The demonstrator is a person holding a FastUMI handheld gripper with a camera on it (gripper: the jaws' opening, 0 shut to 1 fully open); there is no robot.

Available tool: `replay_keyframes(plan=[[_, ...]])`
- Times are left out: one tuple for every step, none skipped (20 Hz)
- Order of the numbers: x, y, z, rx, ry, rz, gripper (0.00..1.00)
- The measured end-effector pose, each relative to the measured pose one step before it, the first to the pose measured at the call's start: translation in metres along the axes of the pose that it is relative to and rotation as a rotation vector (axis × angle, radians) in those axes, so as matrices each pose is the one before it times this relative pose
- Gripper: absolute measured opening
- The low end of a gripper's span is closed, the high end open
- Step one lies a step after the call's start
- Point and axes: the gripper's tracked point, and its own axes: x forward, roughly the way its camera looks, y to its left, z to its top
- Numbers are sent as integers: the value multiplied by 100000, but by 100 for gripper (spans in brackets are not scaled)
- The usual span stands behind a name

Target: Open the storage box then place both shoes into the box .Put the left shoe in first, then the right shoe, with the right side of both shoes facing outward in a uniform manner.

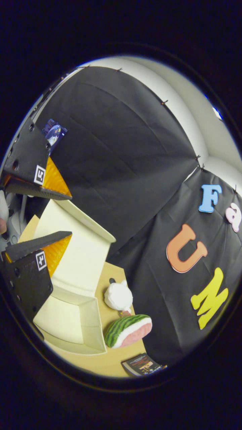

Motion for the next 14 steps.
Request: replay_keyframes(plan=[[-287,-355,-96,-2119,-1082,-3011,56],[-240,-490,259,-2175,-1739,-3491,62],[-535,-386,337,-2209,-1857,-3633,68],[-535,-743,295,-2194,-1893,-3882,74],[-695,-777,258,-1854,-2169,-3987,79],[-656,-739,295,-1707,-2741,-3545,84],[-905,-750,326,-2293,-2193,-3635,84],[-736,-718,363,-2259,-2072,-3450,84],[-1041,-807,321,-1975,-1941,-3210,84],[-952,-1022,467,-1571,-1619,-3284,84],[-896,-1268,309,-1060,-1435,-3249,87],[-943,-1275,479,-1005,-1516,-3121,89],[-932,-1535,514,-1374,-1250,-3427,89],[-726,-1800,366,-1182,-1065,-3134,89]])
